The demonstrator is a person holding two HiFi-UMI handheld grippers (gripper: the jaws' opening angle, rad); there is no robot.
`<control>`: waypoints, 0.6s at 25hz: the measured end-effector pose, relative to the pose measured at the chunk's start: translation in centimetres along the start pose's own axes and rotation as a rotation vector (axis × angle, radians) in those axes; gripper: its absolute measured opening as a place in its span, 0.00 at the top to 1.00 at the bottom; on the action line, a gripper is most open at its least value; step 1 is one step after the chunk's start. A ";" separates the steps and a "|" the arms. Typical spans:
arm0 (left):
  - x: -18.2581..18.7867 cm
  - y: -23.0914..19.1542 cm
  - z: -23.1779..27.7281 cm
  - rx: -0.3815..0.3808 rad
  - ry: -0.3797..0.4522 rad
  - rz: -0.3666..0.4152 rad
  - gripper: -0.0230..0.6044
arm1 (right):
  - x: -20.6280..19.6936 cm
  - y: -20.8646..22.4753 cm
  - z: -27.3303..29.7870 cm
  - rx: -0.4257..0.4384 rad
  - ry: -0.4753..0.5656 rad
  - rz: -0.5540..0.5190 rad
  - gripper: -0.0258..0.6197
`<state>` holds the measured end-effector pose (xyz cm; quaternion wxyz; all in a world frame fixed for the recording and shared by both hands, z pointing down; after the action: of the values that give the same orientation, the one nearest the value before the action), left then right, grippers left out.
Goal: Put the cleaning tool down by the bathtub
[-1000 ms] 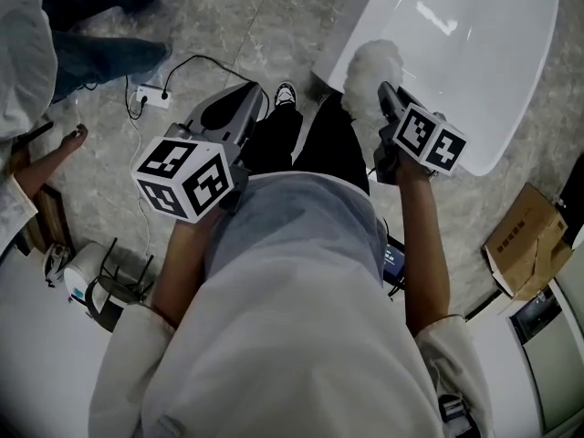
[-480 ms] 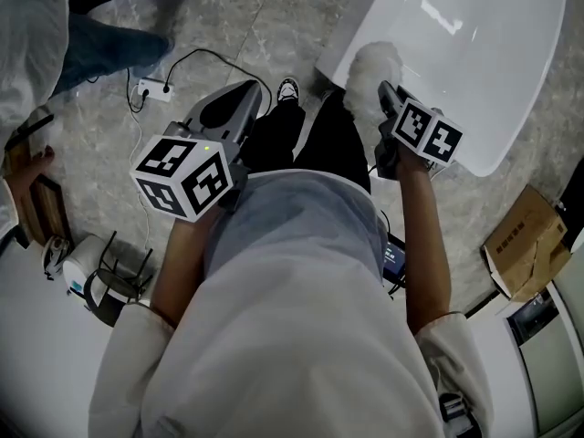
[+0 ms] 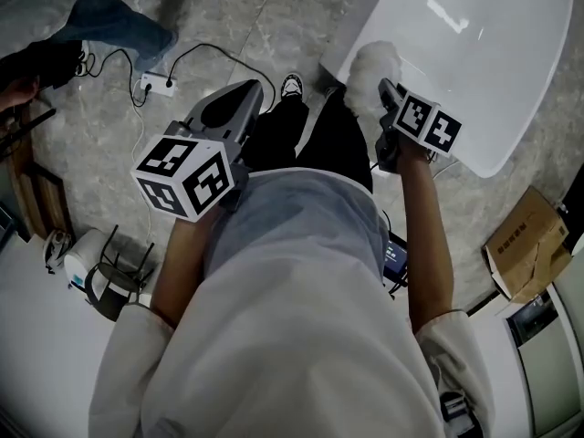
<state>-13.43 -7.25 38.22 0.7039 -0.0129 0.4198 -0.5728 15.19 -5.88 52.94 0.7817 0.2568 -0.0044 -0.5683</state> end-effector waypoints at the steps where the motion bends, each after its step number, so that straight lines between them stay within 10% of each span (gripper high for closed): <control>1: 0.0 0.0 0.1 0.000 -0.002 0.000 0.96 | 0.0 0.1 0.3 -0.001 -0.003 0.000 0.83; 15: 0.4 0.1 -0.7 0.003 -0.006 -0.012 0.96 | -0.4 0.4 1.8 -0.039 -0.055 -0.024 0.83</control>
<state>-13.76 -7.20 37.53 0.7018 -0.0162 0.4167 -0.5775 14.83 -6.20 54.77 0.7793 0.2258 -0.0114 -0.5845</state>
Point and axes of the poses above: the fingertips, and each gripper's own axes: z forward along the fingers, y to its right, x out of its top, the point moved 5 cm from there along -z, backward along the fingers, and after that the axes turned 2 degrees about z, right-handed, at the moved point
